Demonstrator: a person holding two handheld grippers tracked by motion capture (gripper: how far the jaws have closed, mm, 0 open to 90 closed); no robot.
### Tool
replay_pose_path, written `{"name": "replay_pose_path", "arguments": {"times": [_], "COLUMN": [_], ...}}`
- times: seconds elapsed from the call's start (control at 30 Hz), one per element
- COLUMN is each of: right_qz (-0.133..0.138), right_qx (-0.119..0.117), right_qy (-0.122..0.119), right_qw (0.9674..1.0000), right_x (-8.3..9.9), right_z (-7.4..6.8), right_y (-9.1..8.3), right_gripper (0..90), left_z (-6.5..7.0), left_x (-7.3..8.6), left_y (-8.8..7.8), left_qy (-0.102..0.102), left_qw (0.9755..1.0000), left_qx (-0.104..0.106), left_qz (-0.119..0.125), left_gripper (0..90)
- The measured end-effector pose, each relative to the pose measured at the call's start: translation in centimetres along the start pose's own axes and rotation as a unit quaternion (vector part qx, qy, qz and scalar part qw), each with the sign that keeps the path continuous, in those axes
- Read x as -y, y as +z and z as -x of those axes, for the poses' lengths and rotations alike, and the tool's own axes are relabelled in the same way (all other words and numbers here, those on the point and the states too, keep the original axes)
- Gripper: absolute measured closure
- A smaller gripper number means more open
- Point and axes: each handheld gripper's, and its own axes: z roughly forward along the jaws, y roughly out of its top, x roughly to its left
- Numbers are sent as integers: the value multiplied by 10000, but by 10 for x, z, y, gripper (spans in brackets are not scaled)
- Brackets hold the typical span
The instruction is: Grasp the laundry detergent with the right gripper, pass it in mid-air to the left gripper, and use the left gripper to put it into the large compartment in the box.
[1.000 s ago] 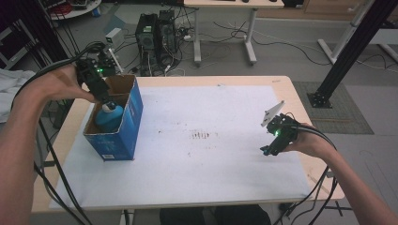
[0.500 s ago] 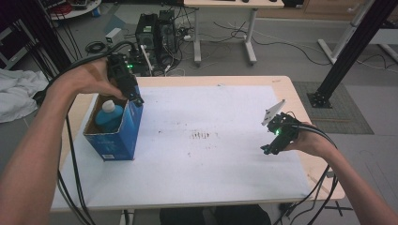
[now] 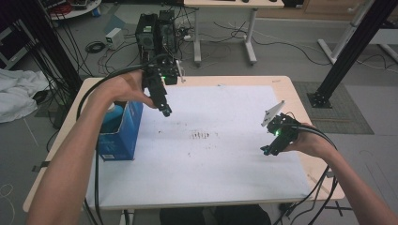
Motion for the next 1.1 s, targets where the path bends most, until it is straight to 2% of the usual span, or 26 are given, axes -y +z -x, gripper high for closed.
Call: {"name": "replay_pose_path", "arguments": {"times": [0.03, 0.07, 0.1, 0.13, 0.17, 0.2, 0.37, 0.4, 0.43, 0.63, 0.77, 1.1], "right_qz": [44, 28, -15, 30, 35, 16, 11, 16, 27, -32, 14, 48], "right_qx": [60, 6, 30, 84, 104, 31, 90, 38, 87, 69, 87, 81], "right_qy": [-35, -23, 30, 8, -6, 23, 14, 46, -21, 85, 103, 145], "right_qw": [10000, 10000, 10000, 10000, 9999, 10000, 10000, 10000, 10000, 9999, 9999, 9999], "right_x": [0, 1, 1, 1, 1, 1, 2, 3, 3, 5, 6, 5], "right_z": [1, 1, 0, 1, 1, 0, -1, -1, -1, -2, 0, 1], "right_y": [0, 0, 0, 0, 0, 0, 0, 0, 0, -5, -10, -14], "right_gripper": [118, 118, 118, 118, 118, 118, 118, 118, 118, 118, 118, 118], "left_z": [1, 3, 5, 7, 9, 11, 17, 18, 19, 23, 25, 28], "left_x": [-3, -7, -10, -14, -17, -21, -30, -32, -33, -39, -41, -42], "left_y": [3, 7, 11, 15, 18, 22, 39, 43, 48, 68, 74, 76], "left_qy": [47, 70, 105, 108, 199, 212, 325, 333, 338, 320, 326, 387], "left_qw": [10000, 10000, 9999, 9999, 9998, 9997, 9990, 9987, 9983, 9975, 9971, 9974], "left_qx": [13, -1, 20, 62, 74, 111, 283, 358, 436, 478, 556, 504], "left_qz": [-22, -29, -42, -48, -45, -46, -133, -162, -180, -408, -416, -348], "left_gripper": [267, 241, 183, 180, 181, 180, 180, 180, 180, 180, 180, 180]}}
